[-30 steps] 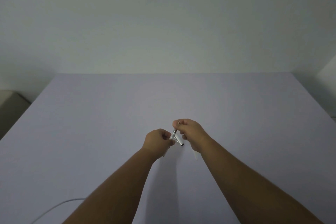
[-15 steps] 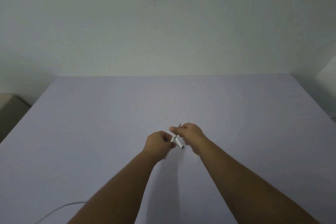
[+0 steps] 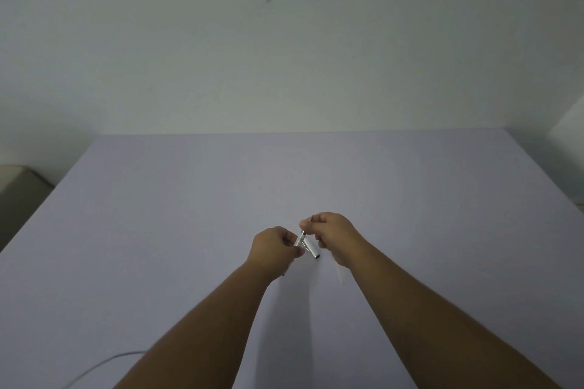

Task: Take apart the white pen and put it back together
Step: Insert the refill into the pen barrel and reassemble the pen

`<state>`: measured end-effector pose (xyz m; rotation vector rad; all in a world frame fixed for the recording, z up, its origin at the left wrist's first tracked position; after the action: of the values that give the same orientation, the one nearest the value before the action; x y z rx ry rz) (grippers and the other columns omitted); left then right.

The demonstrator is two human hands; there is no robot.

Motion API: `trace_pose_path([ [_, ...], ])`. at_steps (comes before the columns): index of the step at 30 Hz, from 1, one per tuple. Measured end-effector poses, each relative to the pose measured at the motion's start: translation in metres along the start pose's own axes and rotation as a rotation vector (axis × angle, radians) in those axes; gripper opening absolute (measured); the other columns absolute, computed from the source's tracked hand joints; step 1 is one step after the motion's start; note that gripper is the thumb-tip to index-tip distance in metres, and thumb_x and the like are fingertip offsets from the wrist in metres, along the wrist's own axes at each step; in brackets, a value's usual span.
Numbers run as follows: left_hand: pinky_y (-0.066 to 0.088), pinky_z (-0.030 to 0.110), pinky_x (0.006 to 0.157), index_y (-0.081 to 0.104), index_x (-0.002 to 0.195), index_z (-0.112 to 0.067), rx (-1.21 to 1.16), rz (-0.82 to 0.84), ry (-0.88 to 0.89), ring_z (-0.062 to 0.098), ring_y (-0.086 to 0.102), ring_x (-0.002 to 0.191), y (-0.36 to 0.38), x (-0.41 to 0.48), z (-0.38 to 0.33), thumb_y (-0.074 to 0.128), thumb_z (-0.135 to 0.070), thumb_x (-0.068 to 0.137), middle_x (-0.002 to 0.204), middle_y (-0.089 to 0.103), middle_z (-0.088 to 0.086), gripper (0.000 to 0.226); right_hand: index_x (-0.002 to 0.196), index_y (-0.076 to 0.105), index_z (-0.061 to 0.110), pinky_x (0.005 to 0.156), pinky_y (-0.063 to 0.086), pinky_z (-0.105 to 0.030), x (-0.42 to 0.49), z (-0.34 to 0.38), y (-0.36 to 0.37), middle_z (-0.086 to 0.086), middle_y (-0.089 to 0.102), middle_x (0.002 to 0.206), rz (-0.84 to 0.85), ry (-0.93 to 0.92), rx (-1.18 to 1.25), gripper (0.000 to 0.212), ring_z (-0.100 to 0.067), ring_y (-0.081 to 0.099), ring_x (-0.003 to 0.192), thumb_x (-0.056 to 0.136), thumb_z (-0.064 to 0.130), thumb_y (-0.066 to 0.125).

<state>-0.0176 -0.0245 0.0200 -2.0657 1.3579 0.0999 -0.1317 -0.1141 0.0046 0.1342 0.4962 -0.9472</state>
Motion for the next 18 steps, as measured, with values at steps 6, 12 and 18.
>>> trace_pose_path([
  [6,0.037,0.006,0.031,0.059,0.071,-0.025,0.022,0.012,-0.001,0.006,0.057,0.057,0.0018,0.0008,-0.0020,0.072,-0.017,0.076,0.070,0.062,-0.005,0.016,0.081,0.065,0.019,0.060,0.042,-0.021,-0.0036,0.0027,0.0001,0.005,0.060,0.078,0.025,0.021,0.015,0.017,-0.009,0.049,0.066,0.082,0.035,0.069],
  [12,0.035,0.008,0.029,0.060,0.074,-0.022,0.038,0.020,0.007,0.008,0.055,0.055,0.0050,0.0023,-0.0064,0.071,-0.016,0.077,0.071,0.060,-0.005,0.013,0.075,0.061,0.018,0.055,0.037,-0.023,-0.0025,0.0059,-0.0083,0.005,0.057,0.072,-0.052,0.041,-0.113,0.027,-0.010,0.045,0.058,0.077,0.043,0.071],
  [18,0.041,0.013,0.034,0.061,0.074,-0.022,0.075,0.022,0.011,0.008,0.056,0.055,0.0068,0.0051,-0.0066,0.072,-0.017,0.075,0.071,0.061,-0.005,0.012,0.081,0.069,0.017,0.059,0.041,-0.023,-0.0008,0.0078,-0.0096,0.005,0.062,0.074,0.012,-0.023,-0.035,0.010,-0.012,0.047,0.063,0.081,0.026,0.070],
])
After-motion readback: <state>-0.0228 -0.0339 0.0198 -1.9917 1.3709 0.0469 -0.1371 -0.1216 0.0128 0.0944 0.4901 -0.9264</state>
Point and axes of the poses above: each hand's wrist, its own x-axis towards the middle knuckle, its own y-axis out of the palm, z = x × y, the point moved 7 cm from there along x, towards the middle knuckle
